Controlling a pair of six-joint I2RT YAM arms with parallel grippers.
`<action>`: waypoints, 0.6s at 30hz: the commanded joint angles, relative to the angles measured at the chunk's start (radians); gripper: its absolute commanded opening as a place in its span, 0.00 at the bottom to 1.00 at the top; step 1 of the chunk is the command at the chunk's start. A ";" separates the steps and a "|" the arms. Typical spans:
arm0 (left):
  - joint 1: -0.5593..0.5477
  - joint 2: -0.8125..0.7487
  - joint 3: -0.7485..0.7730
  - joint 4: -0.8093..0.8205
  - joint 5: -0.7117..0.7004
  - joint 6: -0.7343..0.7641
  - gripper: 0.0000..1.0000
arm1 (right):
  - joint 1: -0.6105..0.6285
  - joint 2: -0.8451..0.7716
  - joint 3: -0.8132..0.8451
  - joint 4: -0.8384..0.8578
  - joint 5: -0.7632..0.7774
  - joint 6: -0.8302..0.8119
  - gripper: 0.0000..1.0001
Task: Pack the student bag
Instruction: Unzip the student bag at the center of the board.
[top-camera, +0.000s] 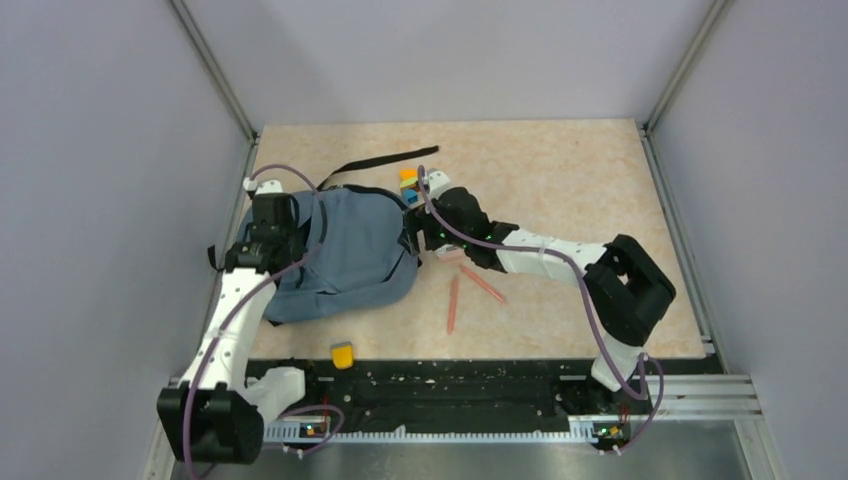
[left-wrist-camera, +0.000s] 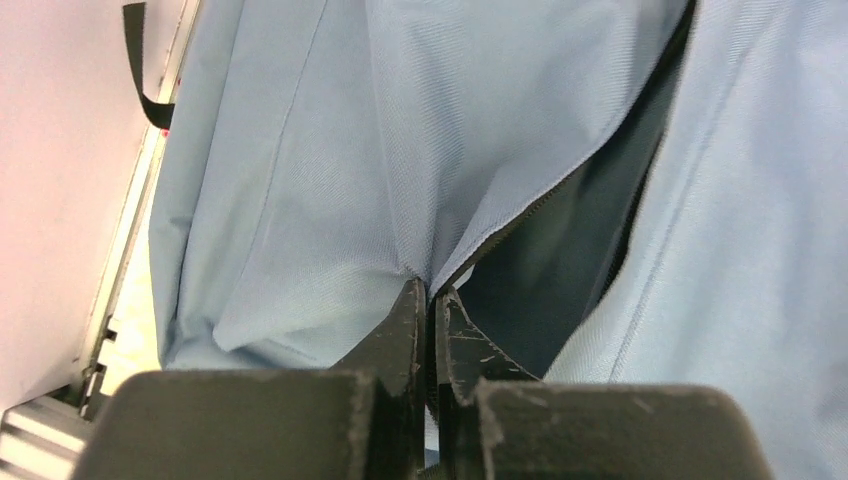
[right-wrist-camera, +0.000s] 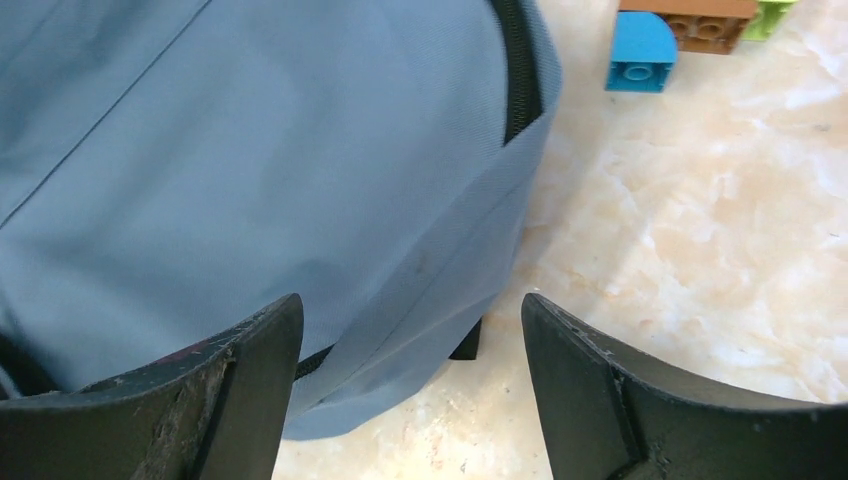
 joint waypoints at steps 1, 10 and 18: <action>0.001 -0.173 -0.061 0.125 0.029 0.000 0.00 | 0.022 -0.066 -0.026 0.046 0.172 0.028 0.79; 0.001 -0.206 -0.083 0.165 0.171 0.005 0.00 | 0.077 -0.107 -0.007 0.175 0.069 0.006 0.79; 0.000 -0.209 -0.084 0.172 0.248 0.007 0.00 | 0.178 0.122 0.245 0.195 -0.010 0.022 0.79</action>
